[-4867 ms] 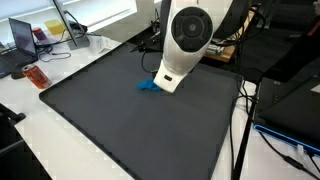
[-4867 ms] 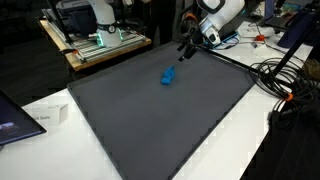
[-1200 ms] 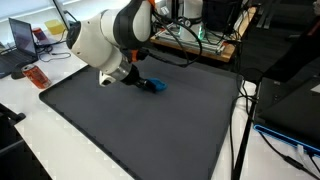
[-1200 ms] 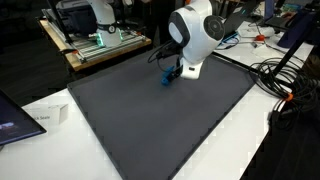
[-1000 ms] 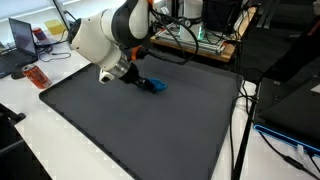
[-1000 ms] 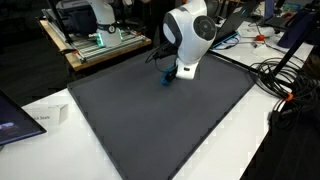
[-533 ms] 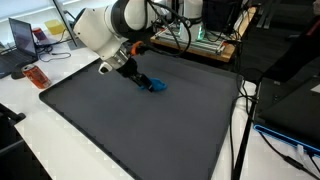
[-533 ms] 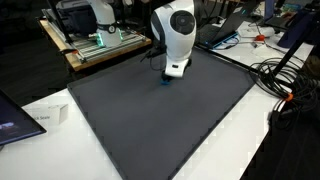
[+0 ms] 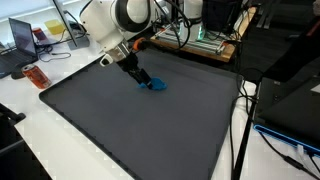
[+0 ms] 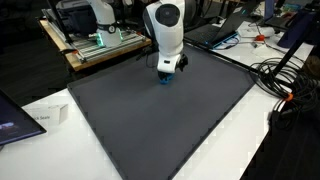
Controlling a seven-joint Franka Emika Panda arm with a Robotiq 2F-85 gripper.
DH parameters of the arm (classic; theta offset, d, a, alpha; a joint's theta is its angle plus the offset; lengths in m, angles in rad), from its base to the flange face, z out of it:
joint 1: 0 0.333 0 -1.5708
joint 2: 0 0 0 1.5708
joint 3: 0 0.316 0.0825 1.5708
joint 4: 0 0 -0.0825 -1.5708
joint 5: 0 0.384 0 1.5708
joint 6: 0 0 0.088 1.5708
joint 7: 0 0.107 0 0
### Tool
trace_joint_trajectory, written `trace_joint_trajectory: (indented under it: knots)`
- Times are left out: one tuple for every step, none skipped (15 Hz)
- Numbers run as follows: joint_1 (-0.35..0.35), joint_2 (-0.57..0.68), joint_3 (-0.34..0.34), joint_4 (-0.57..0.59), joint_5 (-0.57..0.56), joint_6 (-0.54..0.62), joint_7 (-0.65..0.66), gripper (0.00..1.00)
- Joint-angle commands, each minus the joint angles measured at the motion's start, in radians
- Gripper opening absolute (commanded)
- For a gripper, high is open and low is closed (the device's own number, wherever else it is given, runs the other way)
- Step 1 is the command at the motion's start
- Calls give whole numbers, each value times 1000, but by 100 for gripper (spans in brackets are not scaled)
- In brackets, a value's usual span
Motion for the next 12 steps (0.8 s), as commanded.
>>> trace_joint_trajectory:
  knots:
    - [0, 3, 0, 4, -1, -2, 1, 100]
    - [0, 3, 0, 4, -1, -2, 1, 100]
    - [0, 4, 0, 4, -1, -2, 1, 100]
    - [0, 4, 0, 4, -1, -2, 1, 100]
    - [0, 4, 0, 4, -1, -2, 1, 100]
    - [0, 4, 0, 4, -1, -2, 1, 100]
    - [-8, 0, 2, 9, 9, -18, 4, 100]
    - [-8, -2, -1, 10, 7, -23, 13, 100]
    - [-7, -3, -5, 13, 3, -34, 25, 100]
    - [-10, -4, -7, 18, 6, -55, 38, 100]
    - [-12, -5, -8, 22, 11, -69, 49, 100]
    - [-14, -8, -11, 27, 14, -88, 63, 100]
